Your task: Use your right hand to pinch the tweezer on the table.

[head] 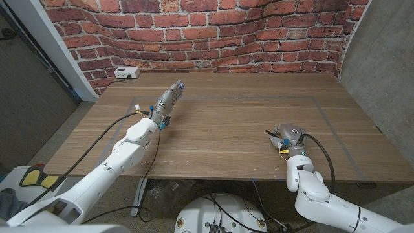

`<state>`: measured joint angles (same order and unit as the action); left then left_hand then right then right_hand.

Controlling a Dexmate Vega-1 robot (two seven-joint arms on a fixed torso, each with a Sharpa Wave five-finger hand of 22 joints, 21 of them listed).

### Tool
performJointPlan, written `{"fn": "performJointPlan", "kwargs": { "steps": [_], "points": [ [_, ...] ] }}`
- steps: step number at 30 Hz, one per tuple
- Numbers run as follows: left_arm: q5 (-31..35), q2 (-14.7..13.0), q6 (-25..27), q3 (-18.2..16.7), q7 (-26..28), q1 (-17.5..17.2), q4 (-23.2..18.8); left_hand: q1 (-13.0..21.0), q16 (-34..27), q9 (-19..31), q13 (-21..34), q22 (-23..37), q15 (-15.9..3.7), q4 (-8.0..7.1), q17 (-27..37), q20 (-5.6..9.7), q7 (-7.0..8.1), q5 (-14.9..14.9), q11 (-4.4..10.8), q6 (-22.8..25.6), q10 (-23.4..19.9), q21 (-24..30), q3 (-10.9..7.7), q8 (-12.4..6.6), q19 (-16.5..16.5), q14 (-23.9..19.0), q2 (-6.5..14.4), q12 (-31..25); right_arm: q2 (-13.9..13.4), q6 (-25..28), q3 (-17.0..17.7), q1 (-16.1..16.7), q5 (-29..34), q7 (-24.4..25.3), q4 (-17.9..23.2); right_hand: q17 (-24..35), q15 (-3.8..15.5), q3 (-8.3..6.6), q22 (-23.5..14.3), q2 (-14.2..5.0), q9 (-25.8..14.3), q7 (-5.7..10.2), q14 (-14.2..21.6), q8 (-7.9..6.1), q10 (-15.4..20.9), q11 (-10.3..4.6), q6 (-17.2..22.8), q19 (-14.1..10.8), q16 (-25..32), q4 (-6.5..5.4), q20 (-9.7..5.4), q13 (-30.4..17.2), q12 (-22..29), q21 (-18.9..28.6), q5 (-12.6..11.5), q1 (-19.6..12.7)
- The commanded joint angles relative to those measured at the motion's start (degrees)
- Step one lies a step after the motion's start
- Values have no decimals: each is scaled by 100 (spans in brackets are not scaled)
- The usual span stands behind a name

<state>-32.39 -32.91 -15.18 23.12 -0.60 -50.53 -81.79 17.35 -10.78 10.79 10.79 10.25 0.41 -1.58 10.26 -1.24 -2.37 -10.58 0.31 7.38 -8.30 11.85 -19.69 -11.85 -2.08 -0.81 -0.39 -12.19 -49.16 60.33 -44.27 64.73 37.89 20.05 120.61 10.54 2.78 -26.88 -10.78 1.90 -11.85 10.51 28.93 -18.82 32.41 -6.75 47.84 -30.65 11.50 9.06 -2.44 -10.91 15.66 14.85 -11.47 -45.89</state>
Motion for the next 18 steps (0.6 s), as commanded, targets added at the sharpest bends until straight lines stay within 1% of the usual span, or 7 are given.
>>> {"fn": "performJointPlan", "kwargs": {
  "steps": [1,3,7,10,16,18],
  "points": [
    [16,22,19,20,43,-1,-3,31,9,12,17,32,-15,32,16,-25,-8,1,5,55,-13,0,14,14,-31,-51,-32,31,37,-173,79,38,-210,309,-160,26,110,-36,-27,-25,-21,34,119,-56,127,-54,143,-135,34,-9,-19,-9,41,60,-24,-79],
    [13,25,24,22,46,-4,-7,32,9,12,17,32,-16,32,16,-28,-9,1,12,60,-16,0,15,13,-31,-51,-32,29,52,-223,83,39,-241,362,-225,26,126,-43,-27,-30,-20,51,177,-68,157,-97,187,-167,43,-6,-26,-8,45,71,-23,-95],
    [30,25,28,24,81,-23,-34,33,10,12,17,32,-16,32,16,-31,-2,2,6,65,-20,1,17,13,-31,-50,-30,29,60,-290,33,1,-266,379,-345,24,143,-53,-28,-29,-19,65,221,-75,196,-126,221,-201,43,5,-40,-6,51,84,-24,-124],
    [36,25,34,21,106,-34,-53,33,10,12,17,32,-13,32,16,-33,-4,2,9,65,-18,1,19,14,-32,-49,-29,30,52,-339,24,-4,-291,398,-377,24,141,-58,-28,-32,-18,92,245,-86,207,-131,257,-206,43,4,-44,-5,50,85,-24,-133],
    [41,33,34,21,134,-52,-81,34,11,12,17,32,-17,33,16,-38,-3,2,7,60,-17,2,21,17,-32,-47,-28,32,50,-444,29,-7,-325,472,-437,26,191,-66,-31,-39,-19,177,335,-136,302,-233,419,-261,40,-3,-65,-3,66,105,-20,-155],
    [44,34,31,21,140,-57,-89,35,11,12,17,32,-19,33,16,-38,-2,2,5,60,-9,1,22,17,-35,-48,-27,35,49,-500,45,-4,-344,506,-460,27,185,-64,-32,-37,-19,188,370,-144,325,-226,450,-276,43,-7,-68,-2,69,111,-18,-155]
  ]
}}
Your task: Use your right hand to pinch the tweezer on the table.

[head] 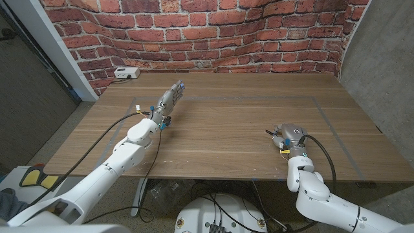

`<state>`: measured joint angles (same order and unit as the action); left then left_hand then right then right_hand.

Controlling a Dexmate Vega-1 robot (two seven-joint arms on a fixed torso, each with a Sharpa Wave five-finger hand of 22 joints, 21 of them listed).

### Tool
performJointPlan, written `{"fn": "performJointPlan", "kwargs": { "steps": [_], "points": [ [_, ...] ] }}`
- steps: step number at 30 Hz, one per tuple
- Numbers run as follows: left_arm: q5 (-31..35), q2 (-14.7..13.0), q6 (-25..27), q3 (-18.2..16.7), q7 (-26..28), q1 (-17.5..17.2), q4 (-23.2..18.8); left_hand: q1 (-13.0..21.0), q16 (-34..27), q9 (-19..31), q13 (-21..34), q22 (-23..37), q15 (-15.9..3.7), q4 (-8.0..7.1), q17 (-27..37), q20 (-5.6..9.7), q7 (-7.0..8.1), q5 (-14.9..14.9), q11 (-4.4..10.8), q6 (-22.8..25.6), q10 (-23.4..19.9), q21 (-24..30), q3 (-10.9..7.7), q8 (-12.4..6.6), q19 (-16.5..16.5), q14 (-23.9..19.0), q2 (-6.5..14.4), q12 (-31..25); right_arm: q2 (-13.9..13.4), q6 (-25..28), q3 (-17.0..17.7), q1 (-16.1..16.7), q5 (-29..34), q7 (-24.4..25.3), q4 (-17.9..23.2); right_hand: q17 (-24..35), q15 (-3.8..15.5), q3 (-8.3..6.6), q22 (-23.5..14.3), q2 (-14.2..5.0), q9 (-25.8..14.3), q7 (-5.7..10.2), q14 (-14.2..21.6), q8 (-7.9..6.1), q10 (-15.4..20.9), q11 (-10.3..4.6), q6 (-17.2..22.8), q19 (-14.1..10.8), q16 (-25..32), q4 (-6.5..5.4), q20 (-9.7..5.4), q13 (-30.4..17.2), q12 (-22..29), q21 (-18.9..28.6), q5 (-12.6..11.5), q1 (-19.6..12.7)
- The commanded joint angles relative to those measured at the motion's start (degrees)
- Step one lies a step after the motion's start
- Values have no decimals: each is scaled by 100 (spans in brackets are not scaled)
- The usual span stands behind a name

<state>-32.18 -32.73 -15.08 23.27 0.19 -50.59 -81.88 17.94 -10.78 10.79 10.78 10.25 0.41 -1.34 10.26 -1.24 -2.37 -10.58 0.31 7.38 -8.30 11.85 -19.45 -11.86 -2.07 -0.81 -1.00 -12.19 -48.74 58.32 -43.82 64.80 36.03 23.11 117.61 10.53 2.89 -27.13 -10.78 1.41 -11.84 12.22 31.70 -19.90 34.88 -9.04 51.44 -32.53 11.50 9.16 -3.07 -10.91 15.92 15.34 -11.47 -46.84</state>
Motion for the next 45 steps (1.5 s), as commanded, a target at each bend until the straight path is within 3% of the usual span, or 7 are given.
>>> {"fn": "performJointPlan", "kwargs": {
  "steps": [1,25,45],
  "points": [
    [28,18,22,5,76,-57,-88,-24,9,13,18,33,-24,9,16,-38,-4,2,35,60,-1,1,-1,18,-35,-53,34,39,7,-321,3,-9,-159,218,-169,28,178,-40,-32,11,-20,18,101,-36,80,1,93,-93,44,-18,-4,-2,43,63,-18,-62],
    [41,19,53,25,97,-83,-175,-18,13,14,18,33,-16,11,17,-46,-2,3,12,75,-4,1,16,20,-45,-46,41,41,-1,-515,348,324,-230,719,-16,32,242,-44,-38,-7,-25,-1,260,-91,269,-19,287,-209,32,-41,-41,4,72,108,-5,-74],
    [69,50,90,65,91,-16,-147,-15,12,14,19,34,-22,10,18,-50,0,3,16,76,6,3,28,24,-47,-48,49,46,66,-676,480,398,-276,922,-112,29,283,-65,-44,-20,-27,39,444,-178,472,-93,560,-315,30,-31,-86,10,102,152,2,-128]
  ]
}}
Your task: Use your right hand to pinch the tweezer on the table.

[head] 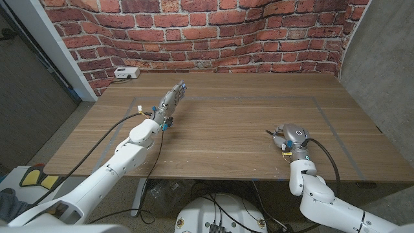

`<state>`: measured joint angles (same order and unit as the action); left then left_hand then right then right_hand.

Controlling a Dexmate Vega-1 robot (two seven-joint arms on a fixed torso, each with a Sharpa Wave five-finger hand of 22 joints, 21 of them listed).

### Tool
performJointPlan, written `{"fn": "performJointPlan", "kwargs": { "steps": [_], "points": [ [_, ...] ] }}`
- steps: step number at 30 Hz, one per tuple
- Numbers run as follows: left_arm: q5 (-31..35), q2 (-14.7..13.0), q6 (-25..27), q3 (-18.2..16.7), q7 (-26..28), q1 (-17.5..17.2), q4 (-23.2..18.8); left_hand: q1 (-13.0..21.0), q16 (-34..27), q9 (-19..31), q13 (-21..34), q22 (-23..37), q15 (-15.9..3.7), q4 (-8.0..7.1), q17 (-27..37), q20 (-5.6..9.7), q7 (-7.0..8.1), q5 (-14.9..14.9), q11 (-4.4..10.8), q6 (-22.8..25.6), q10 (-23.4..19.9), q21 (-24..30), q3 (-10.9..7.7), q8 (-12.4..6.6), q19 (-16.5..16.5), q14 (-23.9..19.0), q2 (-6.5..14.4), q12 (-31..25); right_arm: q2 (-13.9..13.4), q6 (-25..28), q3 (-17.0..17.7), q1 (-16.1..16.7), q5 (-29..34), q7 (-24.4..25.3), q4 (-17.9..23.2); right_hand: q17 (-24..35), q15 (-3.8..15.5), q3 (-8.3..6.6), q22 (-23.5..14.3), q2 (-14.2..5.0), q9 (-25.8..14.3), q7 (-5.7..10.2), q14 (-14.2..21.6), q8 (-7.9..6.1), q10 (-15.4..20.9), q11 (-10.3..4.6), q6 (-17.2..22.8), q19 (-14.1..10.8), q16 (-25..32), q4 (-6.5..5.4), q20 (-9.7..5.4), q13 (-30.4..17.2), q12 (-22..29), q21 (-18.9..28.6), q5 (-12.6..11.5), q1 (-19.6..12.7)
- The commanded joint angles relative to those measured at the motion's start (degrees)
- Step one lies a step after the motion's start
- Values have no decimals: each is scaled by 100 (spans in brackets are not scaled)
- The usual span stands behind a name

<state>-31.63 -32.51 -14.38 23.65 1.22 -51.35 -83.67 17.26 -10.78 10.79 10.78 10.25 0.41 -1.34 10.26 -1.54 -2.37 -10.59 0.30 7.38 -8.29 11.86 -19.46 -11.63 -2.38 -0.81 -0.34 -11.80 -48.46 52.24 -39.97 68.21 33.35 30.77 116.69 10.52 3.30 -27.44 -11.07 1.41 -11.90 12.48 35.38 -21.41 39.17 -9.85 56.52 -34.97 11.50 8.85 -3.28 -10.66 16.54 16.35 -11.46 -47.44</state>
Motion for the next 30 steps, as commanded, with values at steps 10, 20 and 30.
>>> {"fn": "performJointPlan", "kwargs": {
  "steps": [10,20,30],
  "points": [
    [13,65,15,53,-39,103,96,53,14,15,19,34,-20,10,18,-26,1,3,9,76,3,3,34,3,-18,-43,-16,5,-29,-38,272,229,68,369,204,31,241,-35,-16,-23,-21,15,97,-26,67,-14,66,-81,21,-5,-70,-15,35,56,5,-70],
    [17,80,-20,43,-20,102,116,55,14,15,19,34,-25,10,18,-24,8,3,14,75,8,4,40,5,-17,-42,-13,7,-44,-74,419,363,185,570,358,33,241,-34,-18,-25,-21,9,123,-28,77,-17,88,-91,16,-11,-78,-14,27,62,8,-68],
    [35,64,-55,19,-2,101,95,59,14,15,19,34,-19,11,18,-31,4,3,7,76,2,4,45,5,-21,-41,-9,5,-12,-146,521,392,250,630,396,34,247,-33,-19,-25,-21,1,155,-30,103,-28,109,-110,12,-15,-78,-13,23,70,11,-68]
  ]
}}
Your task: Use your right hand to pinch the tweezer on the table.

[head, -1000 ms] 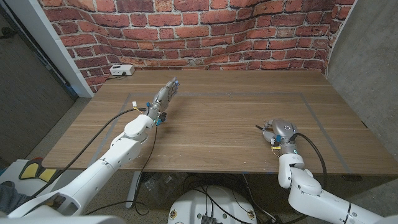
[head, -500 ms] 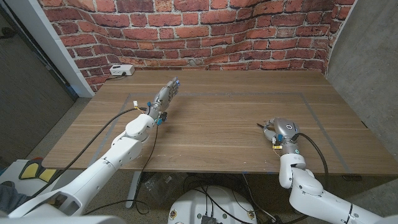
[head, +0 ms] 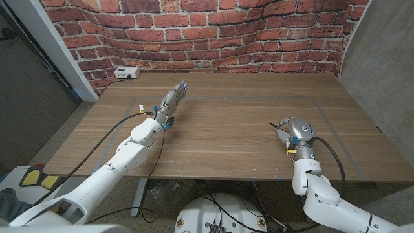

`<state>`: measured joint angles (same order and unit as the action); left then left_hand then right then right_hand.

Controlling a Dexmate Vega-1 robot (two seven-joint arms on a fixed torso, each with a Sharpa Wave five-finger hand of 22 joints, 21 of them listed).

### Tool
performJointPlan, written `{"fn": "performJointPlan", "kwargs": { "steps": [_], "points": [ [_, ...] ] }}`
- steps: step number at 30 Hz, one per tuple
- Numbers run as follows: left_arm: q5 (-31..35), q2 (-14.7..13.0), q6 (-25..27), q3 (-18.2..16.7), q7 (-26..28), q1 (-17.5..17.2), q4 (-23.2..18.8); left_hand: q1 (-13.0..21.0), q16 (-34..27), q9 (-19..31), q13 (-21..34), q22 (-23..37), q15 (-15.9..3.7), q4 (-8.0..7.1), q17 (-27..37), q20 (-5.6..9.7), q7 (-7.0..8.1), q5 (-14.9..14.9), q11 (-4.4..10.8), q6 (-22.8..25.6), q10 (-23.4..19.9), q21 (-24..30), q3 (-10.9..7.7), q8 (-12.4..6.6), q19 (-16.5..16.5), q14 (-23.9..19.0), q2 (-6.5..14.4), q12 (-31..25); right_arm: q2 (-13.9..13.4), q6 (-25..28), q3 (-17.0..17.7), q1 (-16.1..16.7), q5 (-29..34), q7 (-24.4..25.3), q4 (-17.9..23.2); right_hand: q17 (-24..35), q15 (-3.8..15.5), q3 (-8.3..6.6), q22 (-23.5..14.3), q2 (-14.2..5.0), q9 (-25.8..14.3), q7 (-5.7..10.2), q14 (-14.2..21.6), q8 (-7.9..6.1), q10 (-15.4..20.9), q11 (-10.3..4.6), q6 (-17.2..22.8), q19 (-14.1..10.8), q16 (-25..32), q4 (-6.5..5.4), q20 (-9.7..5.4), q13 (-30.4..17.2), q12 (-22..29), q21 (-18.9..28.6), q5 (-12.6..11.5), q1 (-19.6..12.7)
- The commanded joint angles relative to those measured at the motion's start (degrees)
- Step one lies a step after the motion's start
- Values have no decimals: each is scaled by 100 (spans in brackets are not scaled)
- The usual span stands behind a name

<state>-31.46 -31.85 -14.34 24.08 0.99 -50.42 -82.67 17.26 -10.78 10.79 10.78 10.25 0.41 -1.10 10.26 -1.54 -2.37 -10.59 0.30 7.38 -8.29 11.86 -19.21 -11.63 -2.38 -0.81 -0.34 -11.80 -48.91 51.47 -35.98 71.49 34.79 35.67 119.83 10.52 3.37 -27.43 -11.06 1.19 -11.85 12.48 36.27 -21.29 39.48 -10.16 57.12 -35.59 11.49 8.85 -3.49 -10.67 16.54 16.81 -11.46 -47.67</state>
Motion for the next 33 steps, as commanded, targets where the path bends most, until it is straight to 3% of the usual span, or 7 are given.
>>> {"fn": "performJointPlan", "kwargs": {
  "steps": [1,33],
  "points": [
    [17,-1,-61,-25,18,11,-1,59,14,16,19,34,-22,-13,18,-34,7,3,11,80,-1,4,21,4,-20,-41,-8,4,30,-76,130,66,111,131,96,35,240,-33,-20,-2,-26,1,66,-43,72,0,52,-51,10,-15,-65,-12,22,26,12,-45],
    [6,-15,-53,-24,-30,41,17,68,13,16,19,34,-24,-11,18,-38,3,4,15,83,9,7,40,7,-21,-43,2,9,262,-460,372,242,185,521,-43,26,378,-94,-31,-36,-19,-74,281,-143,379,-60,391,-225,1,22,-127,-7,59,108,16,-165]
  ]
}}
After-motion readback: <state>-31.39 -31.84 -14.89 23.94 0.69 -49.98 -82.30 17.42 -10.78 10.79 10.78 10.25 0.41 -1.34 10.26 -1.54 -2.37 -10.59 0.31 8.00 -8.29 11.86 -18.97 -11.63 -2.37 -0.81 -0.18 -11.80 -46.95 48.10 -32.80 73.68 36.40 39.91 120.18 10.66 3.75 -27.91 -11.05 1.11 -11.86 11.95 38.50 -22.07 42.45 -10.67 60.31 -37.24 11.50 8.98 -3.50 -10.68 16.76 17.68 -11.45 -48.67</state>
